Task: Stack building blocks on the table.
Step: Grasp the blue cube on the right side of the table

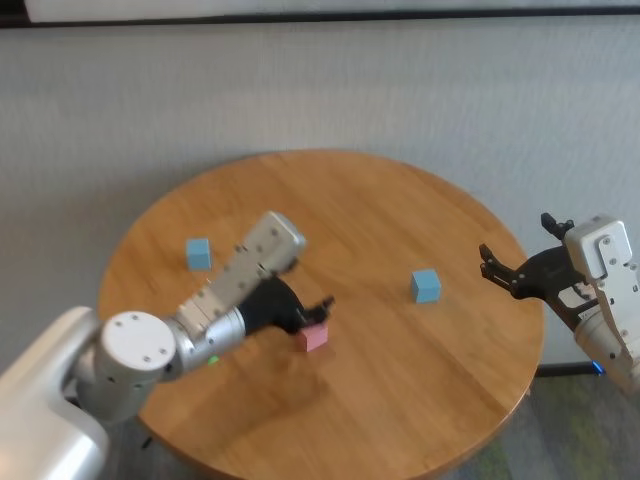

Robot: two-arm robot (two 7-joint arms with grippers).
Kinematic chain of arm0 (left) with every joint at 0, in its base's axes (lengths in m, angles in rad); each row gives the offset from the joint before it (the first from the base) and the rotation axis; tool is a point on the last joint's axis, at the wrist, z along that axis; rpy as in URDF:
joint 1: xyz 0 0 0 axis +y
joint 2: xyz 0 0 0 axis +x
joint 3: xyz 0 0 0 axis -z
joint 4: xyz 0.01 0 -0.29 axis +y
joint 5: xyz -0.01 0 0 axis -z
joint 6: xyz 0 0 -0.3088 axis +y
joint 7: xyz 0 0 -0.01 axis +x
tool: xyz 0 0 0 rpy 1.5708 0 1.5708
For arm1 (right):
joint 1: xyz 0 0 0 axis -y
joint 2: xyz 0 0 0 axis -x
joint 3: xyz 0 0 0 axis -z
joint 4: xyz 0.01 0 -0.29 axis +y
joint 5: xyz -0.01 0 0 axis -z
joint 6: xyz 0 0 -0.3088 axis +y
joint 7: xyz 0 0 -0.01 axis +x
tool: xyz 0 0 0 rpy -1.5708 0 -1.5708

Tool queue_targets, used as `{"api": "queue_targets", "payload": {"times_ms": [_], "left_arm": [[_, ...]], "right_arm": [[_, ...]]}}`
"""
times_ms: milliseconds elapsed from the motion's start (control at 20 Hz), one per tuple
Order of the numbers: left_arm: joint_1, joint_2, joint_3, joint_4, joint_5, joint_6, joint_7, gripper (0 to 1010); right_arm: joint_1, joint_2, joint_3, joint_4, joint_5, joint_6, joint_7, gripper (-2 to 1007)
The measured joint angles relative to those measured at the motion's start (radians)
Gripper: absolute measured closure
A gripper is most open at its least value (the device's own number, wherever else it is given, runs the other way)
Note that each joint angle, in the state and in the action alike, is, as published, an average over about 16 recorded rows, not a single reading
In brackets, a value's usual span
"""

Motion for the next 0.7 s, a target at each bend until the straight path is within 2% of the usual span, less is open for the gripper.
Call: {"api": "queue_targets", "payload": {"times_ms": [400, 700], "left_arm": [[0.044, 0.039, -0.068, -0.101, 0.004, 0.011, 0.062, 54], [0.060, 0.054, -0.091, -0.129, 0.010, 0.019, 0.081, 11]], "right_arm": [[0.000, 0.000, 0.000, 0.000, 0.000, 0.000, 0.000, 0], [-0.007, -0.008, 0.002, -0.011, 0.007, 0.012, 0.000, 0]]}}
